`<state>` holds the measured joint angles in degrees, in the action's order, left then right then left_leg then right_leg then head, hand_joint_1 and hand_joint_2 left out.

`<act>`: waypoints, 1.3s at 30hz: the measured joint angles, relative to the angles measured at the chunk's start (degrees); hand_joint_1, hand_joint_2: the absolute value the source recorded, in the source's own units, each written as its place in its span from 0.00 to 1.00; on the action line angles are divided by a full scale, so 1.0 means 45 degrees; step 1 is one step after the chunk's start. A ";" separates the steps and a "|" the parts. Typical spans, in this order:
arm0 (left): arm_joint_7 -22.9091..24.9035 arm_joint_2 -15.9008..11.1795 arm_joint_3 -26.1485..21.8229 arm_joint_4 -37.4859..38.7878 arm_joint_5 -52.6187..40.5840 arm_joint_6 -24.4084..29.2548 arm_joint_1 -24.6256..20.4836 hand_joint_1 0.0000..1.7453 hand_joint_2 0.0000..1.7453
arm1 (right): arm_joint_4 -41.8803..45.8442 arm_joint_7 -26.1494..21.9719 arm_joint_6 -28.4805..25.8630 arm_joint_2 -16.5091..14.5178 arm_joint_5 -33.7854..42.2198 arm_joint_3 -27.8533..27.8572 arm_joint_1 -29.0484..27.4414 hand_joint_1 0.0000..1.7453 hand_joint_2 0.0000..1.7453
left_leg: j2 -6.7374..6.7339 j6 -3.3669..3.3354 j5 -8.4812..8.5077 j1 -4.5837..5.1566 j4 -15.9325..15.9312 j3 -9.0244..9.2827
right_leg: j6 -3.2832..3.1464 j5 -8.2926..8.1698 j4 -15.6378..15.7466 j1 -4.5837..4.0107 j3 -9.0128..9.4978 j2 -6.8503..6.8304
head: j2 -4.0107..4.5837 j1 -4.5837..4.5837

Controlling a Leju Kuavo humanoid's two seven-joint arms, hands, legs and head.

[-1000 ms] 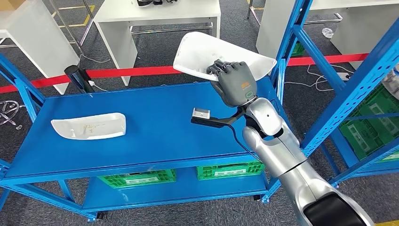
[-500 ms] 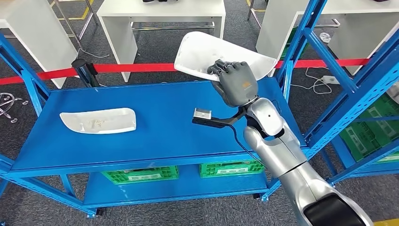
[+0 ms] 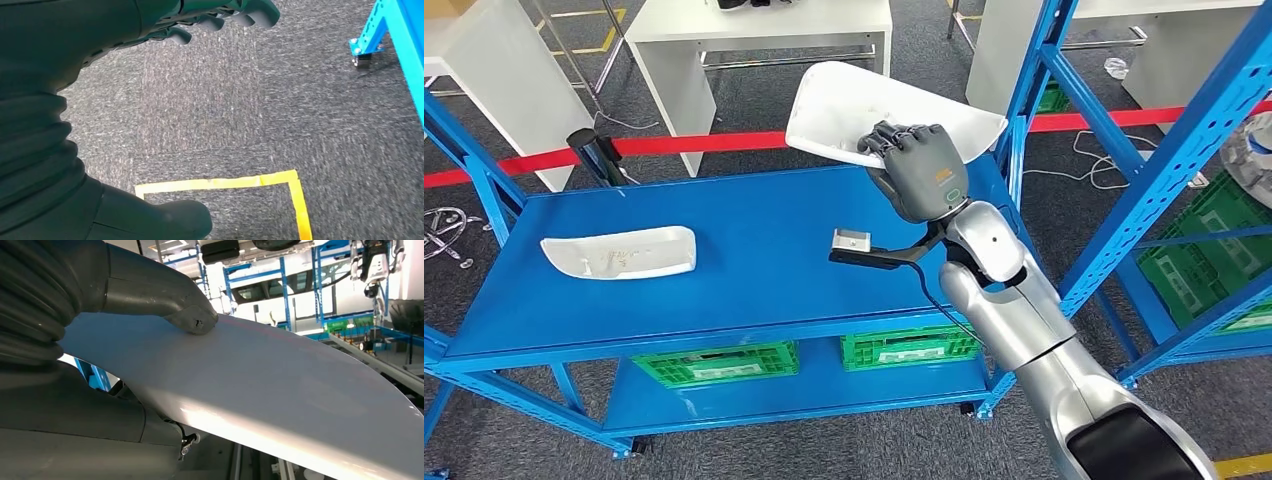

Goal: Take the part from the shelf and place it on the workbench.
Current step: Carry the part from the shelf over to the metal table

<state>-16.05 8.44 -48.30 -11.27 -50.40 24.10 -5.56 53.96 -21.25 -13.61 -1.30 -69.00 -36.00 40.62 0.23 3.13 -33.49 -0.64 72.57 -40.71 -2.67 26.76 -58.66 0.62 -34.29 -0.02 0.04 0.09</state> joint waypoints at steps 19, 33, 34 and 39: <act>0.0049 0.0007 0.0000 -0.0006 -0.0233 -0.0074 0.0051 0.00 1.00 | 0.0005 -0.0018 0.0015 0.0017 0.0111 -0.0010 -0.0040 1.00 1.00 | -0.0045 -0.0832 0.1624 0.0088 -0.3121 0.1471 | 0.0702 0.1446 -0.3365 -0.0028 -0.1463 0.0014 | 0.0000 0.0032; 0.0108 0.0042 0.0000 0.0004 -0.0385 -0.0149 0.0002 0.00 1.00 | 0.0267 0.0039 0.0039 0.0067 0.0181 -0.0010 -0.0137 1.00 1.00 | -0.0031 -0.0006 -0.0273 0.0019 0.0471 -0.0047 | -0.0008 -0.0235 0.0134 -0.0086 -0.0107 -0.0044 | 0.0000 -0.0022; 0.0109 0.0040 0.0000 0.0002 -0.0385 -0.0149 0.0008 0.00 1.00 | 0.0267 0.0039 0.0040 0.0069 0.0185 -0.0010 -0.0163 1.00 1.00 | -0.0032 0.0007 -0.0187 0.0014 0.0384 0.0122 | 0.0018 -0.0296 0.0125 -0.0079 -0.0186 -0.0041 | 0.0000 -0.0022; 0.0074 0.0033 0.0000 -0.0004 -0.0375 -0.0147 -0.0019 0.00 1.00 | 0.0315 0.0056 0.0038 0.0084 0.0233 -0.0011 -0.0170 1.00 1.00 | -0.0022 -0.0235 0.0930 0.0069 -0.3186 0.2332 | 0.0298 -0.0528 0.0014 -0.0099 -0.0434 -0.0038 | 0.0000 -0.0017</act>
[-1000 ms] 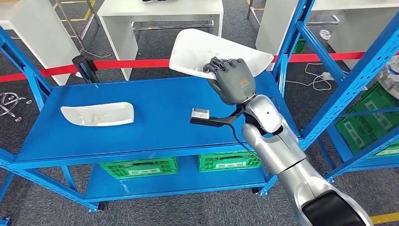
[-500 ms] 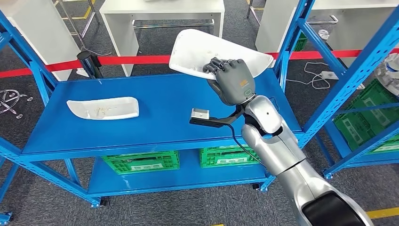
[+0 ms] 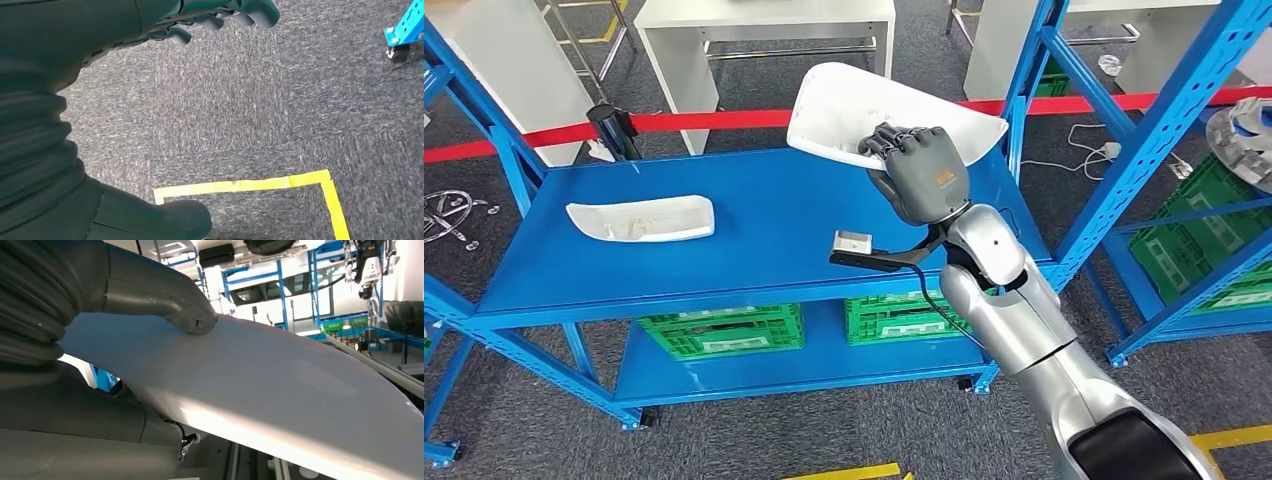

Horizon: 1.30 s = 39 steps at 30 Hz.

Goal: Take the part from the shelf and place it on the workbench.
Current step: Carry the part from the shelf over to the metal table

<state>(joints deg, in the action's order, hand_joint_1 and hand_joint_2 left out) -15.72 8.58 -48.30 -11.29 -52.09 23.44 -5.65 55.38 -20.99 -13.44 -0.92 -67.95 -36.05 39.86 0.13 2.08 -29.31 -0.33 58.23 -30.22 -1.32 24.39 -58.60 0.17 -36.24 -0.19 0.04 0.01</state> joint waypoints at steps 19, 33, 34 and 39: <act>-0.0072 0.0010 0.0000 -0.0005 0.0074 0.0002 -0.0029 0.00 1.00 | 0.0027 0.0171 -0.0200 0.0308 0.0069 -0.0004 -0.0149 1.00 1.00 | -0.0018 -0.0104 0.1042 0.0021 0.0213 -0.1330 | -0.0050 0.0892 0.0060 -0.0038 0.1016 0.0031 | 0.0000 0.0098; -0.0062 -0.0034 0.0000 -0.0009 0.0046 -0.0027 -0.0081 0.00 1.00 | 0.0059 0.0175 -0.0231 0.0344 0.0148 -0.0007 -0.0169 1.00 1.00 | 0.0036 -0.0233 -0.0160 0.0048 -0.0123 0.0288 | 0.0209 -0.0443 0.0063 0.0012 -0.0276 -0.0008 | 0.0000 0.0033; -0.0062 -0.0028 0.0000 -0.0006 0.0047 -0.0027 -0.0076 0.00 1.00 | 0.0059 0.0175 -0.0234 0.0356 0.0151 -0.0009 -0.0177 1.00 1.00 | 0.0014 -0.0339 -0.0064 0.0034 -0.0138 0.0217 | 0.0279 -0.0390 0.0000 0.0026 -0.0345 0.0006 | 0.0000 0.0034; -0.0067 -0.0050 0.0000 -0.0012 0.0083 -0.0023 -0.0074 0.00 1.00 | 0.0059 0.0208 -0.0257 0.0409 0.0155 -0.0008 -0.0251 1.00 1.00 | -0.0052 -0.0662 0.0581 0.0032 -0.0099 -0.0545 | 0.0478 0.1868 -0.3093 0.0064 -0.1368 0.0041 | 0.0000 0.0089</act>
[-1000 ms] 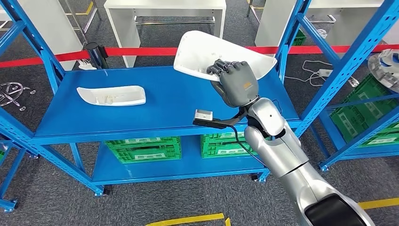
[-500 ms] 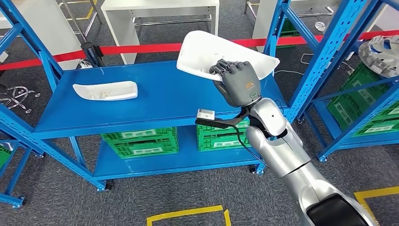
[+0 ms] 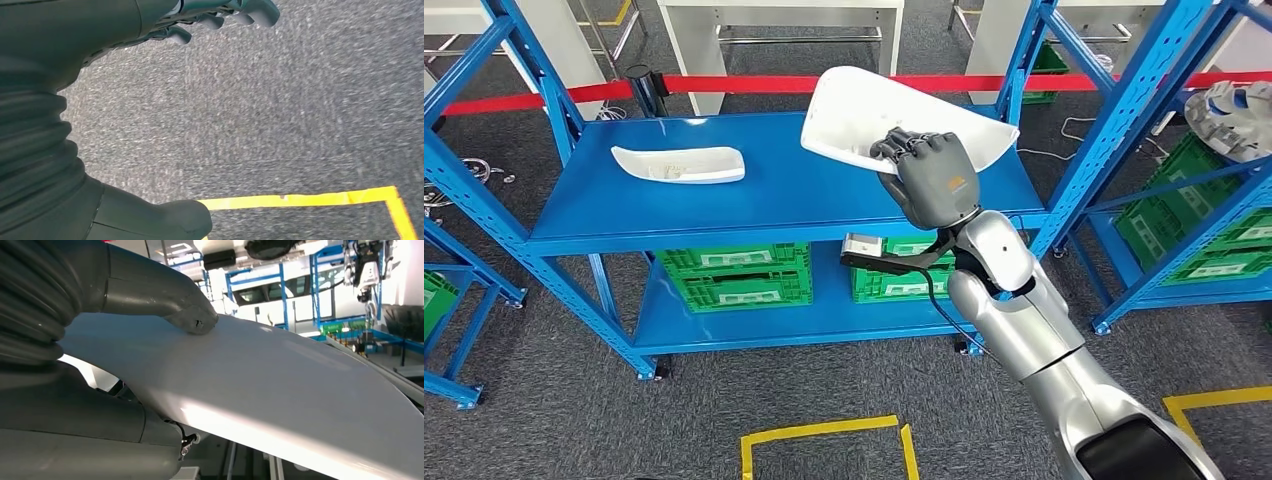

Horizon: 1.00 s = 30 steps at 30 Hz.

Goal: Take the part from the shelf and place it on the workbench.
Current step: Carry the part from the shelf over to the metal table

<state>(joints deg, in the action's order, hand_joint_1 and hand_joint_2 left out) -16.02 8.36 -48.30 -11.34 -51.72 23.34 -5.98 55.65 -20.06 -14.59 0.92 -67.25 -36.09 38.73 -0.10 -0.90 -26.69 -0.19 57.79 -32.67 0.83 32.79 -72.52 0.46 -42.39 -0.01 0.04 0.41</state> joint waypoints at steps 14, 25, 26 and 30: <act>0.0041 -0.0001 -0.0005 0.0012 -0.0086 0.0001 0.0001 0.00 1.00 | 0.0082 0.0070 0.0185 0.0034 0.0160 0.0000 0.0020 1.00 1.00 | 0.0047 0.0729 -0.1023 -0.0047 0.2188 -0.1632 | -0.0689 -0.1425 0.3354 -0.0065 0.2097 -0.0064 | 0.0000 -0.0021; 0.0005 0.0006 0.0000 -0.0004 -0.0243 -0.0007 -0.0091 0.00 1.00 | 0.0178 0.0429 -0.0259 0.0123 -0.0120 0.0075 -0.0065 1.00 1.00 | 0.0072 0.0324 -0.0888 -0.0003 0.0003 0.0896 | -0.0110 -0.2658 0.3183 -0.0037 0.0819 -0.0089 | 0.0000 -0.0022; 0.0016 0.0010 0.0000 -0.0004 -0.0252 -0.0010 -0.0090 0.00 1.00 | 0.0214 0.0477 -0.0276 0.0163 -0.0194 0.0110 -0.0145 1.00 1.00 | 0.0046 0.0192 -0.0766 -0.0010 -0.0008 0.0815 | -0.0028 -0.2471 0.3065 -0.0013 0.0743 -0.0073 | 0.0000 -0.0017; 0.0044 0.0000 0.0000 -0.0013 -0.0271 -0.0018 -0.0092 0.00 1.00 | 0.0360 0.0537 -0.0322 0.0282 -0.0415 0.0336 -0.0445 1.00 1.00 | -0.0017 -0.0063 -0.0153 -0.0031 -0.0001 0.0178 | 0.0199 -0.0223 0.0420 0.0033 -0.0054 -0.0029 | 0.0000 0.0018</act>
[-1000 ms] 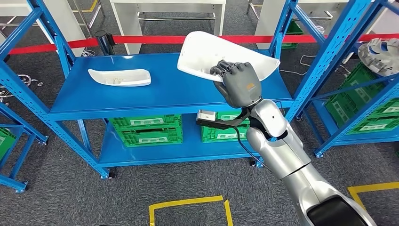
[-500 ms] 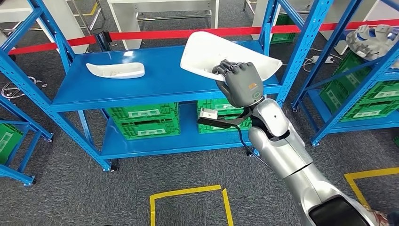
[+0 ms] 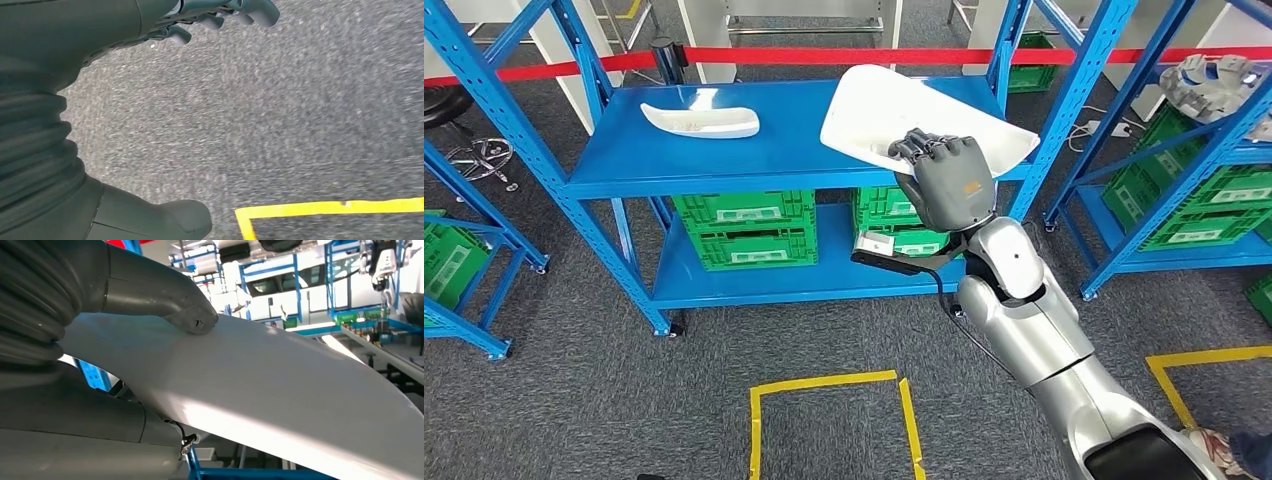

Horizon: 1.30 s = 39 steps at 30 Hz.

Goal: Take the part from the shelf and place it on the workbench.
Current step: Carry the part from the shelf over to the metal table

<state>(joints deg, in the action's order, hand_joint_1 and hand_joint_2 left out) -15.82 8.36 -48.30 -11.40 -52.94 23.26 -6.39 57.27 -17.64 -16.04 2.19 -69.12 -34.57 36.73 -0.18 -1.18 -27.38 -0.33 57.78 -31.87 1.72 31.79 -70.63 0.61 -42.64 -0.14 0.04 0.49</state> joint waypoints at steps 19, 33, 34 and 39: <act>-0.0404 -0.0016 0.0000 -0.0013 -0.0069 0.0205 -0.0071 0.00 1.00 | 0.0325 0.0098 -0.0133 -0.0004 -0.0610 0.0630 -0.0341 1.00 1.00 | 0.0107 0.0365 0.1095 -0.0016 -0.0103 -0.1330 | -0.0650 -0.0916 0.2813 -0.0223 0.2246 0.0085 | 0.0000 -0.0088; -0.0381 -0.0017 0.0000 -0.0030 -0.0220 0.0204 -0.0100 0.00 1.00 | 0.0429 0.0096 -0.0099 -0.0005 -0.0671 0.0903 -0.0465 1.00 1.00 | 0.0104 0.0644 0.1631 -0.0033 -0.0254 -0.1473 | -0.0657 -0.1012 0.2772 -0.0204 0.2062 0.0078 | 0.0000 -0.0090; -0.0378 -0.0018 0.0000 -0.0032 -0.0225 0.0199 -0.0100 0.00 1.00 | 0.0437 0.0097 -0.0090 -0.0005 -0.0678 0.0918 -0.0476 1.00 1.00 | 0.0105 0.0641 0.1631 -0.0030 -0.0252 -0.1479 | -0.0654 -0.1014 0.2772 -0.0201 0.2058 0.0078 | 0.0000 -0.0090; -0.0176 -0.0049 0.0000 -0.0030 -0.0148 0.0055 -0.0100 0.00 1.00 | 0.0442 0.0094 -0.0042 -0.0012 -0.0753 0.0957 -0.0494 1.00 1.00 | 0.0105 0.0635 0.1634 -0.0021 -0.0246 -0.1499 | -0.0641 -0.1022 0.2772 -0.0194 0.2044 0.0078 | 0.0000 -0.0090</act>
<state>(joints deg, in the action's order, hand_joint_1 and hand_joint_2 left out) -16.62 8.14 -48.30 -11.54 -53.60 23.50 -6.84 59.25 -17.22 -16.23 2.13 -72.51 -30.27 34.50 0.29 1.67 -20.03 -0.42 56.68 -38.62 -1.16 27.19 -58.16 -0.26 -33.44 0.21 0.04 0.09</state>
